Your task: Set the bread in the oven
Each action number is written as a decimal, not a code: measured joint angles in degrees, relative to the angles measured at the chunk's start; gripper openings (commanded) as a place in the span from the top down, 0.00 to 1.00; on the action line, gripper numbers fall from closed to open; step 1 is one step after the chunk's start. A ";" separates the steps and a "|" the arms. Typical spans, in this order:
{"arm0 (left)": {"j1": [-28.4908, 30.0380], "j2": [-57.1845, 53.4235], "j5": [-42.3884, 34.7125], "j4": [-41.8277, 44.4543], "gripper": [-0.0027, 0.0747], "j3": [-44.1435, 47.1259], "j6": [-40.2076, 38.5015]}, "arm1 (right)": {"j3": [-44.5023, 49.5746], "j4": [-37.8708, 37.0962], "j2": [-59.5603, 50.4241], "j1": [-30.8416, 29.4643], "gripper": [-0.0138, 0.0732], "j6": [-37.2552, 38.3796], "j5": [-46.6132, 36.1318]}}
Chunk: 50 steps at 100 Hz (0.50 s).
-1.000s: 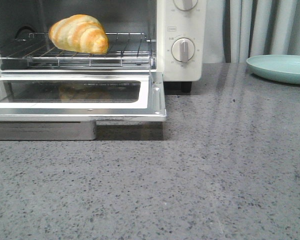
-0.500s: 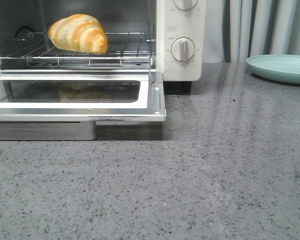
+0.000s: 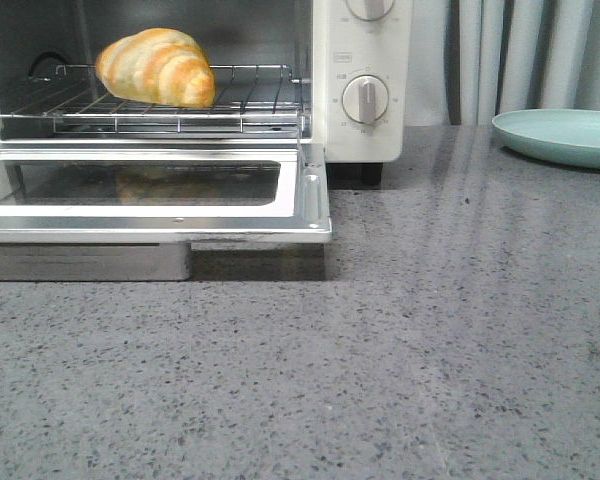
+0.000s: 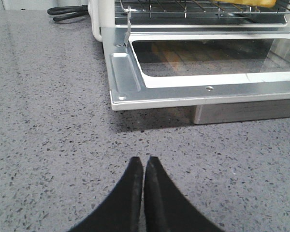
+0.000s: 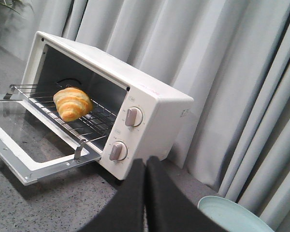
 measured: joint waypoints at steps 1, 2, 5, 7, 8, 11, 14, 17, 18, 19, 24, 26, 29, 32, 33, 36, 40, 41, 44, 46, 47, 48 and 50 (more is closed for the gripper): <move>0.00 0.00 0.00 0.00 0.99 0.00 0.00 | 0.00 0.00 0.00 0.00 0.92 0.00 0.00; 0.00 0.00 0.00 0.00 0.99 0.00 0.00 | 0.00 0.00 0.00 0.00 0.92 0.00 0.00; 0.00 0.00 0.00 0.00 0.99 0.00 0.00 | 0.00 0.00 0.00 0.00 0.92 0.00 0.00; 0.00 0.00 0.00 0.00 0.99 0.00 0.00 | 0.00 0.00 0.00 0.00 0.92 0.00 0.00; 0.00 0.00 0.00 0.00 0.99 0.00 0.00 | 0.00 0.00 0.00 0.00 0.92 0.00 0.00; 0.00 0.00 0.00 0.00 0.99 0.00 0.00 | 0.00 0.00 0.00 0.00 0.92 0.00 0.00; 0.00 0.00 0.00 0.00 0.99 0.00 0.00 | 0.04 0.00 0.00 0.00 0.92 0.00 0.00; 0.00 0.00 0.00 0.00 0.99 0.00 0.00 | 0.13 0.00 0.00 0.00 0.92 0.00 0.00; 0.00 0.00 0.00 0.00 0.99 0.00 0.00 | 0.17 0.00 0.00 0.00 0.92 0.00 0.00; 0.00 0.00 0.00 0.00 0.99 0.00 0.00 | 0.26 0.00 0.00 0.00 0.92 0.00 0.00; 0.00 0.00 0.00 0.00 0.99 0.00 0.00 | 0.45 0.00 0.00 0.00 0.92 0.00 0.00; 0.00 0.00 0.00 0.00 0.99 0.00 0.00 | 0.55 0.00 0.00 0.00 0.92 0.00 0.00; 0.00 0.00 0.00 0.00 0.99 0.00 0.00 | 0.54 0.00 0.00 0.00 0.92 0.00 0.37; 0.00 0.00 0.00 0.00 0.99 0.00 0.00 | 0.54 0.00 0.00 0.00 0.92 0.00 0.81; 0.00 0.00 0.00 0.00 0.99 0.00 0.00 | 0.54 0.00 0.00 0.00 0.92 0.00 0.97; 0.00 0.00 0.00 0.00 0.99 0.00 0.00 | 0.54 0.00 0.00 0.00 0.92 0.00 2.14; 0.00 0.00 0.00 0.00 0.99 0.00 0.00 | 0.54 0.00 0.00 0.00 0.92 0.00 3.74; 0.00 0.00 0.00 0.00 0.99 0.00 0.00 | 0.54 0.00 0.00 0.00 0.92 0.00 4.45; 0.00 0.00 0.00 0.00 0.99 0.00 0.00 | 0.54 0.00 0.00 0.00 0.92 0.00 5.95; 0.00 0.00 0.00 0.00 0.99 0.00 0.00 | 0.54 0.00 0.00 0.00 0.92 0.00 7.09; 0.00 0.00 0.00 0.00 0.99 0.00 0.00 | 0.54 0.00 0.00 0.00 0.92 0.00 7.42; 0.00 0.00 0.00 0.00 0.99 0.00 0.00 | 0.68 -0.10 0.00 0.00 0.92 0.00 8.05; 0.00 0.00 0.00 0.00 0.99 0.00 0.00 | 0.85 -0.26 0.00 0.00 0.92 0.00 8.51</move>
